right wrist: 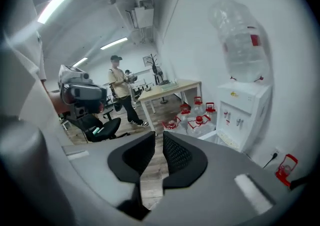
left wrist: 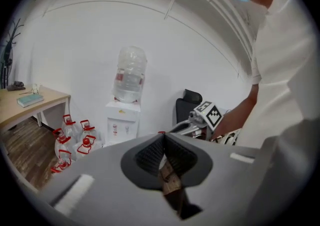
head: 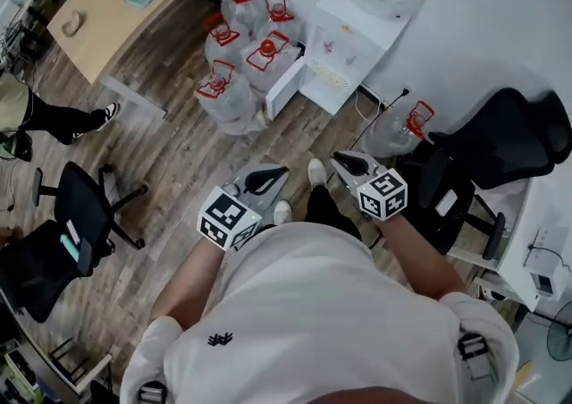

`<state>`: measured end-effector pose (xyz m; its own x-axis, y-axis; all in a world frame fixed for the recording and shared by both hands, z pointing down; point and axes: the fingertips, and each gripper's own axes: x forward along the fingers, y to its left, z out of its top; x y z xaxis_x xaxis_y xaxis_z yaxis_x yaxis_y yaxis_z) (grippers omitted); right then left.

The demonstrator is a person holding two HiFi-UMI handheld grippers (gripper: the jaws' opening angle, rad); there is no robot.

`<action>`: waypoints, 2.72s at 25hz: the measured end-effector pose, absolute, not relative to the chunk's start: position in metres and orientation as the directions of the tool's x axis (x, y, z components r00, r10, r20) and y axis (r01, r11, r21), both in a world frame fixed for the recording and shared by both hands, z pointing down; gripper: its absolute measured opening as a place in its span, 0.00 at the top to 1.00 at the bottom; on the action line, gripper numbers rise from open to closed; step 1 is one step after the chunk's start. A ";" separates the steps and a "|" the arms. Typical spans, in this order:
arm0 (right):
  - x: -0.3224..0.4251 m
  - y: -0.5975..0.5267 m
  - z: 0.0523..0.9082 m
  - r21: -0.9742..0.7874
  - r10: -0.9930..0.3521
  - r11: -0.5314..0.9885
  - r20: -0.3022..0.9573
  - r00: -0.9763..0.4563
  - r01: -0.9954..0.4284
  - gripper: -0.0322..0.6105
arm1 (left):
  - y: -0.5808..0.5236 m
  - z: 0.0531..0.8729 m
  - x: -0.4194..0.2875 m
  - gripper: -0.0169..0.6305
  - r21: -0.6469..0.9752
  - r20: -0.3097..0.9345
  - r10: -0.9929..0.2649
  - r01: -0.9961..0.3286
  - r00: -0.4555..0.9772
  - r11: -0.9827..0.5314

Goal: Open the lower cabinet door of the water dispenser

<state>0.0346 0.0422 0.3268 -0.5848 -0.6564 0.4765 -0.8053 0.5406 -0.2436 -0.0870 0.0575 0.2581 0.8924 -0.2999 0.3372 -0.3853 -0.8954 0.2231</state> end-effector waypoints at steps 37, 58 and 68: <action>0.108 0.261 0.241 -0.185 -0.761 0.487 0.390 -0.519 -0.853 0.92 | 0.202 0.234 0.027 0.89 0.210 0.350 -0.149 -0.233 0.925 -0.950; 0.115 0.338 0.258 -0.216 -0.751 0.536 0.319 -0.578 -0.816 0.93 | 0.290 0.249 0.015 0.89 0.193 0.443 -0.234 -0.347 0.865 -0.918; 0.100 0.296 0.260 -0.179 -0.768 0.505 0.353 -0.534 -0.844 0.94 | 0.240 0.256 -0.007 0.89 0.218 0.413 -0.216 -0.326 0.885 -0.920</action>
<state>0.0996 0.2957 0.2598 -0.5342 -0.7680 0.3533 -0.8444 0.5048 -0.1794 -0.0065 0.2401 0.2563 0.8849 -0.2162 0.4125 -0.3262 -0.9199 0.2178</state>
